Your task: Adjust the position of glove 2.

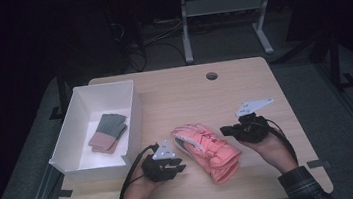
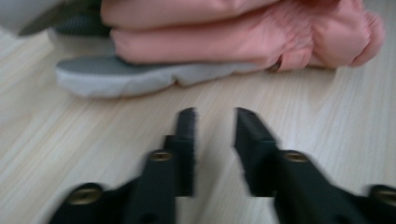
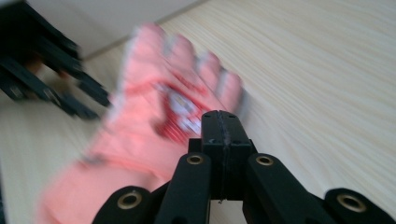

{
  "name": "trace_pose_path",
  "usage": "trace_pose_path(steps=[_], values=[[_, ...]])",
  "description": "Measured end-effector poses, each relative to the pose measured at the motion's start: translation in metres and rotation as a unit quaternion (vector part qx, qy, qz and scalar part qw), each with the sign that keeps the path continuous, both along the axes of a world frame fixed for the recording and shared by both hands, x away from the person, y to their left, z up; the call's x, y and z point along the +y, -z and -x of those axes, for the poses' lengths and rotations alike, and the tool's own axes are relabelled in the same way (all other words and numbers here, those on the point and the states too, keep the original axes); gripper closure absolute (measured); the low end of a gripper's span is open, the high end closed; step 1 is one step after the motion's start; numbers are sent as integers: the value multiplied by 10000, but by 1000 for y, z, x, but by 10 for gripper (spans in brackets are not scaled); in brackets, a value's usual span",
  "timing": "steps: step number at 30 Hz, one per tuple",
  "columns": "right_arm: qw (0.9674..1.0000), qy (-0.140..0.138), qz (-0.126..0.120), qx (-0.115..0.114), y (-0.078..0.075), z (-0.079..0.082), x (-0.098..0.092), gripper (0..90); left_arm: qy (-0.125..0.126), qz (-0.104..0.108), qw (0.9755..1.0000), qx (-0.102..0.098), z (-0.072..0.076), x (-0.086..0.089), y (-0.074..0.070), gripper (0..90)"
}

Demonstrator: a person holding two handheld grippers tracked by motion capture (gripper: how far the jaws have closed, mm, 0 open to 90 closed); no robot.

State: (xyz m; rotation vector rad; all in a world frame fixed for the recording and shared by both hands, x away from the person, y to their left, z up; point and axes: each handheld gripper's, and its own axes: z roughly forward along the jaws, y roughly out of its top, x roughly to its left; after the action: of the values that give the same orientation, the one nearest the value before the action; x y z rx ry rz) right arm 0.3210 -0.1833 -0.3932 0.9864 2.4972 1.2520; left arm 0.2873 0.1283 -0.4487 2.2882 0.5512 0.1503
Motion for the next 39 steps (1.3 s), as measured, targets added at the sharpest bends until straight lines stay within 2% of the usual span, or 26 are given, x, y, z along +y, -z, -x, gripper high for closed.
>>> trace_pose_path(steps=[1,3,8,11,15,17,23,29,35,39], values=[[10000,8,36,35,6,-1,-7,899,-17,38,10000,28,1,-3,-1,837],[9998,68,136,135,15,0,-15,899,75,-51,10000,-9,-1,-11,-3,894],[9992,100,155,360,34,1,-33,899,78,-117,9999,77,-3,-30,4,895],[9981,-33,137,607,50,3,-35,899,44,-214,9998,32,-4,-32,6,894],[9961,-359,146,793,62,8,-28,899,-120,-95,9999,62,-11,-30,5,894],[9954,-413,112,855,64,10,-26,899,-155,-163,9997,47,-16,-29,5,894],[9930,-596,-6,1022,68,18,-21,899,-279,-157,9995,-3,-30,-34,5,894],[9909,-829,-16,1059,69,29,-10,899,-318,-84,9995,-23,-47,-42,7,894],[9907,-890,-83,1025,66,38,-1,899,-243,-27,9997,0,-60,-51,7,895],[9896,-962,-146,1061,68,39,6,899,-249,157,9995,69,-67,-59,10,895]])
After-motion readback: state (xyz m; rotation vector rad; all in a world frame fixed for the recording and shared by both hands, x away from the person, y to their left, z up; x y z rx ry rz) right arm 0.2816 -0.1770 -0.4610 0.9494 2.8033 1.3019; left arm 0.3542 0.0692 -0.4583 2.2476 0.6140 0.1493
